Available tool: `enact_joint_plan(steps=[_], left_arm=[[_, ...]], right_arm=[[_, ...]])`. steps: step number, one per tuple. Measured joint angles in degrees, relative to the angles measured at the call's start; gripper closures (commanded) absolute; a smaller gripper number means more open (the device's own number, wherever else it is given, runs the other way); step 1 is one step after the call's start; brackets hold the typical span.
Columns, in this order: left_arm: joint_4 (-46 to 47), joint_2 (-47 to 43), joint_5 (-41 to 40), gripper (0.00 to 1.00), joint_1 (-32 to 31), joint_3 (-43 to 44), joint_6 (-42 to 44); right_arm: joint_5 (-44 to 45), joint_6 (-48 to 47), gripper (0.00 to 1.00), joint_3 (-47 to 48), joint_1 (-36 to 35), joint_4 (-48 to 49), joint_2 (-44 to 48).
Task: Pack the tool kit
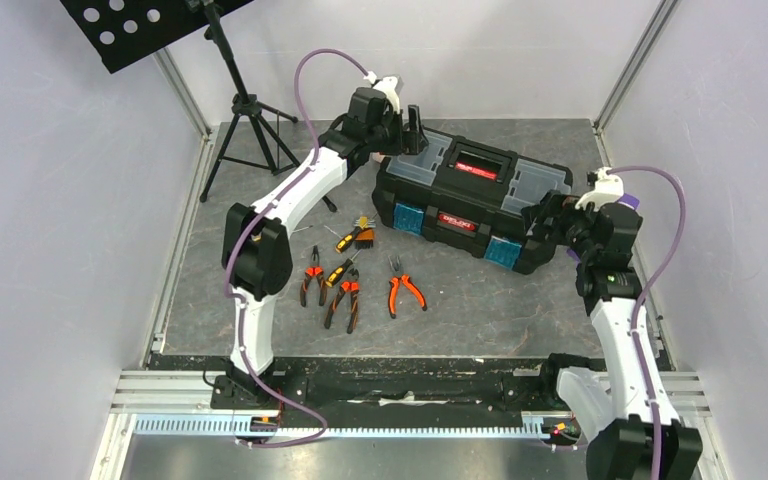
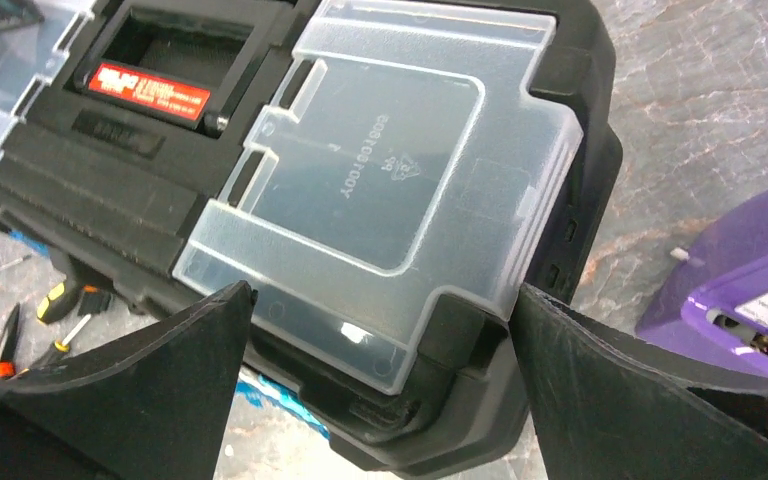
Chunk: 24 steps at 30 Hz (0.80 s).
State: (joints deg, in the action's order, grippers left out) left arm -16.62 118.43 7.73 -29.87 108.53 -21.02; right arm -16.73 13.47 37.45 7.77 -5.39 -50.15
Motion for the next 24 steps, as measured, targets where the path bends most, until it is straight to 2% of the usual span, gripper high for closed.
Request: enact_joint_plan(steps=[6,8,11,16,20,24], left_arm=[[-3.26,0.87,-0.31,0.10,-0.17,3.41,2.67],[-3.87,0.11,-1.20,0.09,-0.31,3.39,2.62],[-4.17,-4.44,-3.34,0.09,-0.66,1.22,2.45],[-2.56,-21.29,-8.37,0.09,-1.09,-8.92,0.07],[1.18,-34.47,-8.52,0.09,-1.14,-18.80,-4.20],[4.48,-39.23,-6.03,0.09,-1.20,-27.41,-8.87]], right_arm=[[4.11,-3.10,0.02,4.37,-3.61,-12.92,3.52],[5.84,-3.82,0.02,7.43,-4.52,-17.22,2.14],[7.39,-5.51,0.02,11.34,-5.16,-18.64,-0.92],[1.51,-8.33,0.02,25.53,-5.60,-12.70,-13.44],[-5.49,-11.21,0.02,36.28,-5.79,-8.72,-25.00],[-10.19,-15.37,0.02,44.52,-5.79,-10.49,-35.50]])
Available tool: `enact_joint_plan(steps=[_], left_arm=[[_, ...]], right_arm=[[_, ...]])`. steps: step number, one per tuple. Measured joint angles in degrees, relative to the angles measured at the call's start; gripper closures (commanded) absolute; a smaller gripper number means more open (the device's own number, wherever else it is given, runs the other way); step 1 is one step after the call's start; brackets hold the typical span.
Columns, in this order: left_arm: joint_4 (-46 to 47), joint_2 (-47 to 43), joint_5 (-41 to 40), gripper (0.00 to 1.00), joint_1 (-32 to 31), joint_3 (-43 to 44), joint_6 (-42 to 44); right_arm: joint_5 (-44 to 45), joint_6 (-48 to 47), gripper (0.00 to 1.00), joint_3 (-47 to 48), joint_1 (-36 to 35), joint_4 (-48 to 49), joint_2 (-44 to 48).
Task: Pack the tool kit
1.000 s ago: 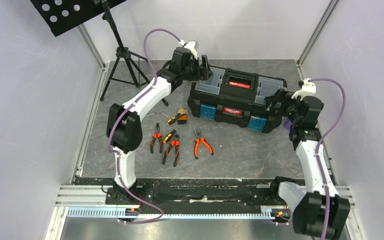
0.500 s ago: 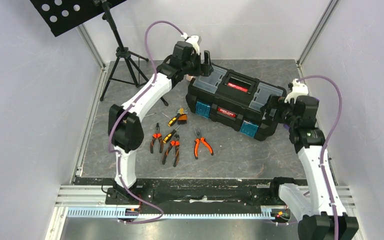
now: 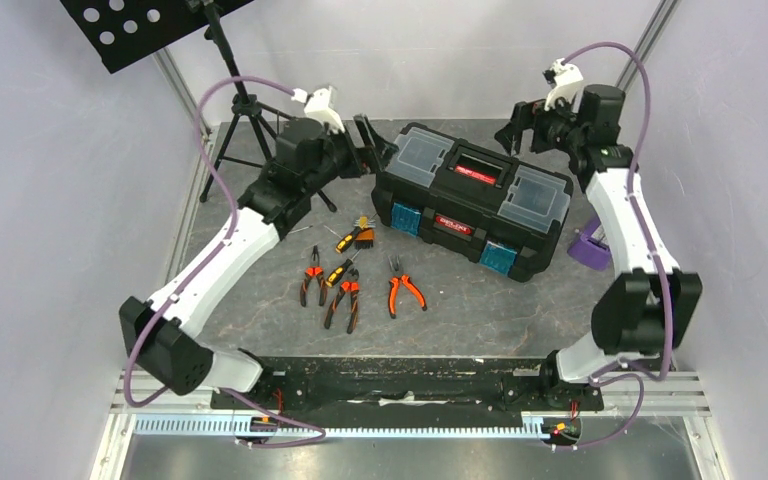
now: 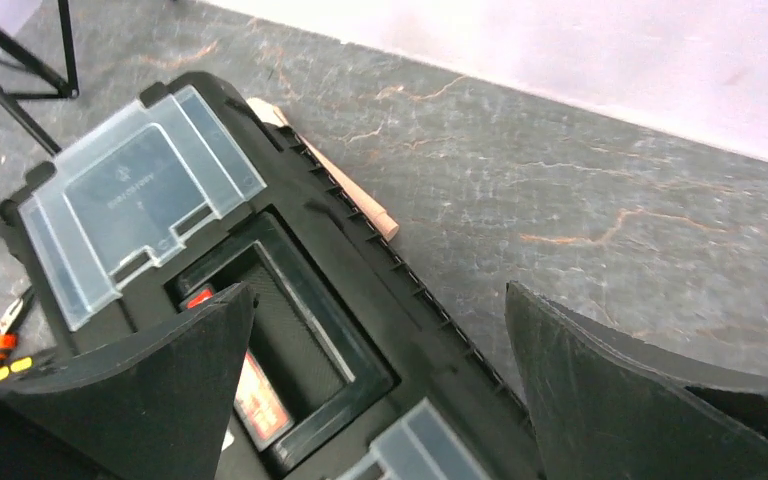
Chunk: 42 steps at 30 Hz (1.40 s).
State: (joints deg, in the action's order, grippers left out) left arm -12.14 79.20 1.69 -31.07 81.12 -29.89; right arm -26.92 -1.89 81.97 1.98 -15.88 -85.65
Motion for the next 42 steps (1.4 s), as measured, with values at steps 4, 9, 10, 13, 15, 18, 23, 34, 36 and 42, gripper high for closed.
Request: enact_joint_plan(steps=[4,9,10,13,15,18,23,34,36,42], left_arm=[[1.38,3.39,3.08,0.09,-0.57,-5.55,-3.26],[2.08,10.10,5.79,0.10,-1.66,-6.95,-4.76],[2.51,11.19,6.27,0.10,-1.84,-6.93,-4.83],[2.80,14.47,7.69,0.10,-2.25,-5.60,-5.03],[2.64,16.79,8.98,0.10,-2.45,-4.24,-5.22],[2.43,20.33,10.71,0.10,-3.02,-1.07,-5.79],[3.06,25.57,12.04,0.10,-3.26,4.68,-5.90],[2.67,27.21,11.26,0.09,-3.76,9.20,-5.18],[2.16,27.69,11.04,0.09,-3.72,11.52,-5.01],[6.03,26.47,10.88,0.09,-3.28,11.67,-5.18]], right_arm=[[-5.33,-3.17,0.02,4.35,0.00,-1.77,-8.66],[-9.94,-5.57,0.02,4.37,-0.28,-5.99,-13.75],[-10.45,-5.97,0.02,4.15,-0.33,-6.73,-13.86],[-11.26,-6.99,0.02,0.28,-0.63,-5.57,-11.91],[-10.19,-6.56,0.02,-4.31,-0.52,-1.33,-8.94],[-7.54,-4.09,0.02,-11.45,-0.17,2.99,-2.71],[-0.39,-1.70,0.02,-21.35,0.07,4.63,8.83],[2.40,2.84,0.02,-31.06,-0.28,5.14,20.65],[2.67,3.41,0.02,-31.95,-0.35,4.66,22.23],[3.61,4.35,0.02,-30.45,-0.63,1.88,22.53]])
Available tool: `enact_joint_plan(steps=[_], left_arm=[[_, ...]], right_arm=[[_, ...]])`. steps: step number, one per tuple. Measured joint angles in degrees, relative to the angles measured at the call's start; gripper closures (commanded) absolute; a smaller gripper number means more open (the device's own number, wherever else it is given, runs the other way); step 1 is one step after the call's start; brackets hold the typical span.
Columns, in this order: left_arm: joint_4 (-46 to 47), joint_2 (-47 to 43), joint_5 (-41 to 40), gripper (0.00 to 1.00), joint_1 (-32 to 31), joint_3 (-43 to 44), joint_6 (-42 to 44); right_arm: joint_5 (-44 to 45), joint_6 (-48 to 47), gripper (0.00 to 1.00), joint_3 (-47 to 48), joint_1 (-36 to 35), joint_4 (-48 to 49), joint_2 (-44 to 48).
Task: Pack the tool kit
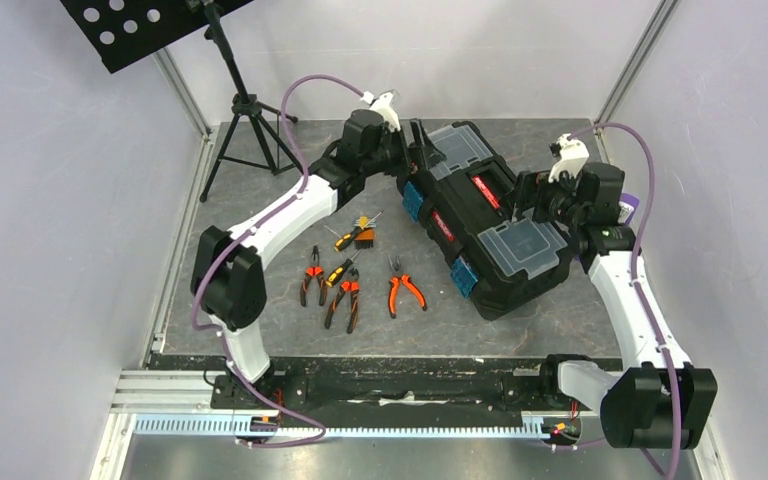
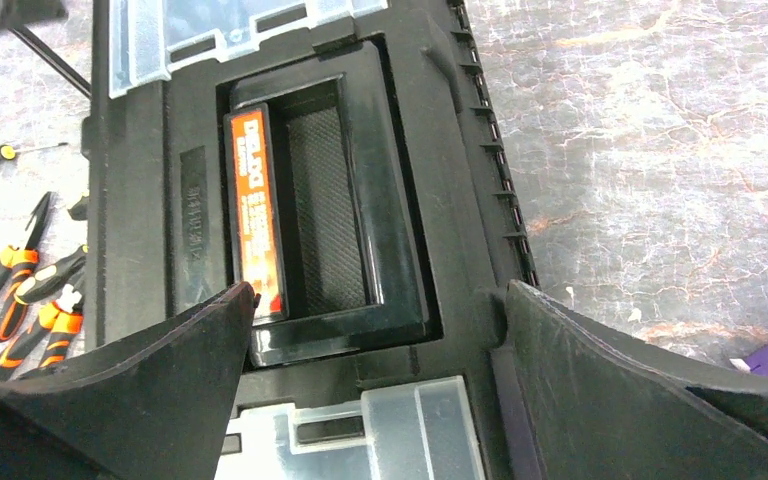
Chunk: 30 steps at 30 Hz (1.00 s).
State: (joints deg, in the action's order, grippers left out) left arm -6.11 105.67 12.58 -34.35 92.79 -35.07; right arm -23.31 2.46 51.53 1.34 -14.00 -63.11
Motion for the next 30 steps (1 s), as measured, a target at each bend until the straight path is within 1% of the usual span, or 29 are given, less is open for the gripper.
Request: enact_joint_plan(steps=[3,8,10,13,16,19,21,22,23,24,26,29,30], left_arm=[[1.42,-5.33,-0.46,0.09,0.59,-7.69,-1.29],[2.73,-17.55,-2.01,0.09,1.46,-21.70,-5.07],[4.42,-21.81,-2.32,0.09,1.77,-26.56,-6.84],[6.71,-25.75,-2.45,0.09,1.75,-32.04,-9.64],[8.09,-27.34,-1.95,0.09,1.75,-36.28,-11.69],[9.14,-27.56,-1.40,0.09,1.75,-39.78,-13.84],[9.70,-27.56,-0.96,0.09,1.73,-41.31,-15.02],[9.75,-27.56,-0.59,0.09,1.68,-41.83,-15.45],[9.81,-27.54,-0.31,0.10,1.51,-42.23,-15.67],[9.90,-27.54,-0.09,0.09,1.22,-42.40,-15.78],[10.84,-27.50,0.17,0.10,0.31,-42.53,-16.39],[12.68,-27.39,0.85,0.10,-1.09,-42.73,-17.44],[13.66,-27.28,1.09,0.10,-1.42,-43.04,-17.99]], right_arm=[[-0.35,0.46,0.02,2.80,-0.20,-2.05,-1.27],[-0.31,-0.35,0.01,9.92,-0.94,-4.90,-6.16],[0.15,-1.33,0.05,13.29,-0.96,-5.92,-9.01],[2.19,-3.48,0.12,17.14,-0.96,-7.78,-13.03],[3.15,-5.33,0.17,19.52,-1.20,-10.19,-16.61],[3.82,-6.51,0.24,20.09,-2.34,-12.52,-19.50],[3.56,-6.62,0.30,20.04,-3.04,-13.35,-20.37],[3.17,-6.82,0.35,20.04,-3.28,-13.25,-20.44],[2.86,-6.91,0.44,20.02,-3.48,-13.44,-20.41],[2.82,-7.04,0.49,20.02,-3.56,-13.42,-20.39],[3.04,-7.02,0.52,20.00,-3.17,-13.03,-20.39],[2.89,-7.10,0.51,19.93,-3.06,-12.92,-20.41],[2.84,-6.95,0.52,19.89,-3.06,-12.87,-20.41]])
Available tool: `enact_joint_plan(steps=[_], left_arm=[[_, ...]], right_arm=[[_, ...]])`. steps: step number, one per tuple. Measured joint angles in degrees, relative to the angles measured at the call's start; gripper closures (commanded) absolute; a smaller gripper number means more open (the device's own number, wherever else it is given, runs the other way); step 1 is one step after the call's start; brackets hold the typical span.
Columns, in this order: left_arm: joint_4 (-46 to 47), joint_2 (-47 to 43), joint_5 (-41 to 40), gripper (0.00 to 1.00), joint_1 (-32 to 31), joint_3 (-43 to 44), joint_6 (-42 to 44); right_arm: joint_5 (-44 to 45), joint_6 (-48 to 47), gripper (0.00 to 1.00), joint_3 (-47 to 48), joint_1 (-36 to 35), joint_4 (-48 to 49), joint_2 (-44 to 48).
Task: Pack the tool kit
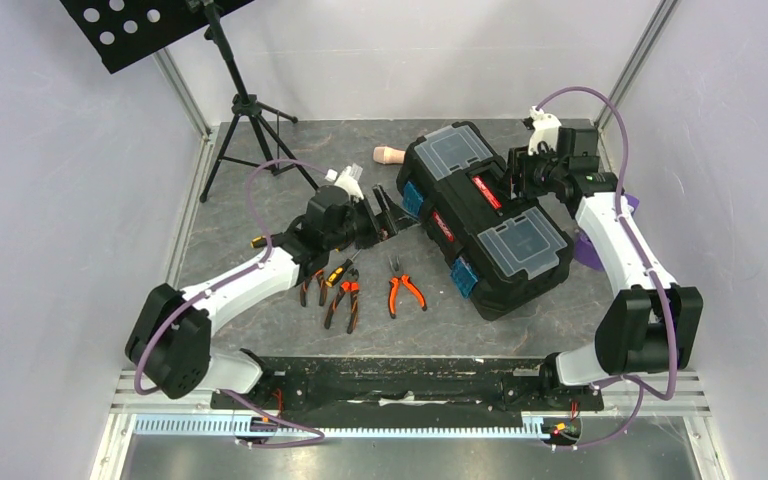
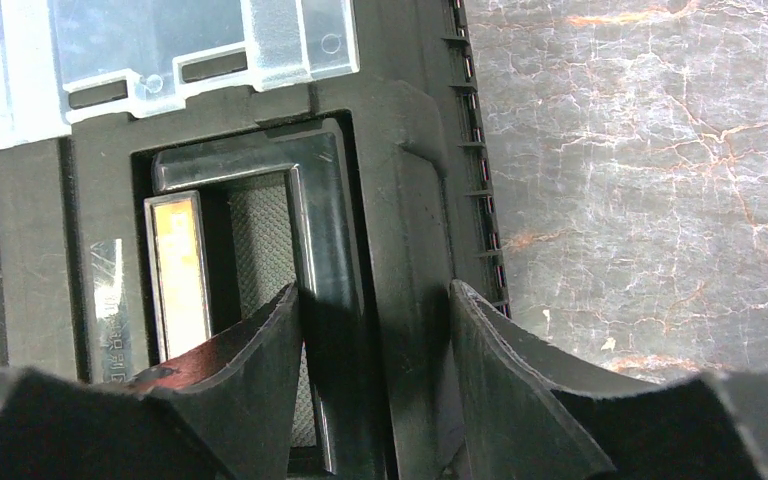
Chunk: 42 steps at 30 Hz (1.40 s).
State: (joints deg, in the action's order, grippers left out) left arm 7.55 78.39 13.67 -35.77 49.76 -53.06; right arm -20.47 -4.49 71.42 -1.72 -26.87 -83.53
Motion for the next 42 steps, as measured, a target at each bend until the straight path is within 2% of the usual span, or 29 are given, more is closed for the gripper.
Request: enact_joint_plan(steps=[1,4,5,11,17,20,22,25,28,35,42], left_arm=[[0.83,0.20,0.15,0.10,-0.22,-0.37,-0.57],[3.06,1.73,0.46,0.10,-0.48,-1.42,-2.56],[3.56,2.54,0.48,0.10,-0.48,-1.60,-3.04],[7.37,7.15,2.01,0.10,-0.48,-1.95,-6.97],[9.53,7.61,2.97,0.10,-0.48,-1.90,-7.85],[10.21,8.85,2.99,0.10,-0.70,-1.25,-7.98],[10.45,10.34,3.02,0.10,-1.01,-0.44,-8.02],[11.30,13.00,3.08,0.10,-1.73,0.59,-8.24],[12.50,15.65,3.26,0.12,-2.05,1.33,-8.92],[13.55,21.73,3.48,0.15,-1.31,6.88,-10.82],[11.52,26.18,9.29,0.16,2.86,13.42,-10.84]], right_arm=[[-0.07,0.22,0.56,-0.20,0.07,0.24,0.00],[-0.15,1.42,0.76,-1.07,0.13,1.36,0.52],[-0.31,2.10,0.78,-1.57,0.28,2.01,0.76],[-6.49,7.58,0.81,-7.74,3.74,10.32,2.95],[-14.27,17.79,0.87,-16.63,7.93,24.41,5.51],[-16.24,22.32,0.83,-18.21,9.27,26.97,5.88],[-15.47,22.25,0.78,-16.87,9.14,24.74,5.73],[-10.99,17.75,0.74,-9.88,7.04,13.84,4.22],[-6.01,13.66,0.71,-5.53,4.81,6.84,3.78],[1.18,7.69,0.67,-2.19,1.40,0.63,4.17],[6.60,3.69,0.65,-1.62,-0.59,-2.62,6.27]])
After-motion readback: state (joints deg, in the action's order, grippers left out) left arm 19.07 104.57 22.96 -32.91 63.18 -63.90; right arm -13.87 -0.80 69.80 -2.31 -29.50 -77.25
